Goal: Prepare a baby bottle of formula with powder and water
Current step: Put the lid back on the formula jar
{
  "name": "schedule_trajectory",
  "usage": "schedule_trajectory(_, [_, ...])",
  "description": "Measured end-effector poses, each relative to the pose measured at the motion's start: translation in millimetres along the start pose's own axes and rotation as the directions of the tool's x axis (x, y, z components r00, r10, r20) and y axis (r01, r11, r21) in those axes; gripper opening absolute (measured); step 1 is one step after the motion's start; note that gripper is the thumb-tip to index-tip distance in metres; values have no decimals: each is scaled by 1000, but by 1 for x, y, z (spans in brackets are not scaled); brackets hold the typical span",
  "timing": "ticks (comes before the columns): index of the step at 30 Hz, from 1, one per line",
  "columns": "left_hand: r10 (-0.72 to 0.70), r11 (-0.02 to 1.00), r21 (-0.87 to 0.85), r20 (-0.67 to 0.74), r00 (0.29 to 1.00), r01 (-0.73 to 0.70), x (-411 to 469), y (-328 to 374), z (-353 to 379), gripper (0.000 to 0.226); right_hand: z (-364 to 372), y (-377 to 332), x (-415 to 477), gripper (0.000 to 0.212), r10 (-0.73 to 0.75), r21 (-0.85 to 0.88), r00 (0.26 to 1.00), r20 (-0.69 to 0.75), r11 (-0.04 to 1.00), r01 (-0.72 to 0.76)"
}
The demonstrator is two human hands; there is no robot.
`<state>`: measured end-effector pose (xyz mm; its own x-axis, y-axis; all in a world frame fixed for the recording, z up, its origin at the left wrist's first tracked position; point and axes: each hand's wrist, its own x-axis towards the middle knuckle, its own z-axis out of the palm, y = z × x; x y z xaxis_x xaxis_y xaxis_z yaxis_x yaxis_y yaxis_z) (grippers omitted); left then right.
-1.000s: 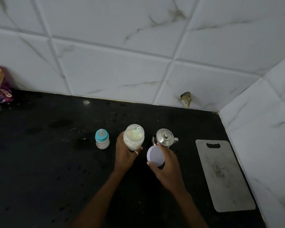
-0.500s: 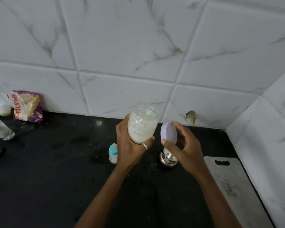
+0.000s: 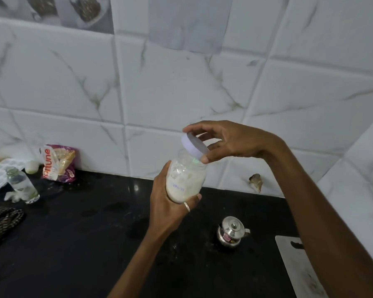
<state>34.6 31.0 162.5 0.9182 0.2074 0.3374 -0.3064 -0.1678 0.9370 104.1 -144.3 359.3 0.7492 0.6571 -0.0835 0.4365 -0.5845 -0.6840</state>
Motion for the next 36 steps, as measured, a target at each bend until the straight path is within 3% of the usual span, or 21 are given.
schedule_trajectory(6, [-14, 1000, -28, 35, 999, 14, 5, 5, -9, 105, -18, -23, 21, 75, 62, -150, 964, 258, 988, -23])
schedule_trajectory(11, [-25, 999, -30, 41, 999, 26, 8, 4, -11, 103, -15, -27, 27, 75, 94, -174, 945, 313, 984, -40])
schedule_trajectory(16, [-24, 1000, -16, 34, 999, 25, 9, 5, -9, 104, -12, -30, 25, 72, 128, -179, 951, 281, 981, -80])
schedule_trajectory(24, [-58, 997, 55, 66, 996, 54, 19, -6, -4, 86, 1, -43, 18, 60, 246, -340, 967, 66, 917, -210])
schedule_trajectory(30, [-1, 1000, 6, 27, 1000, 1, 9, -6, -6, 100, 27, -42, 20, 77, 352, -515, 931, -94, 783, -348])
schedule_trajectory(33, [-9, 1000, 7, 28, 1000, 9, 7, 2, -10, 104, 20, -42, 16, 87, 318, -514, 943, -98, 795, -321])
schedule_trajectory(36, [-74, 996, -39, 66, 995, 77, 7, 0, -16, 105, 5, -47, 10, 78, 198, -406, 980, 5, 896, -179])
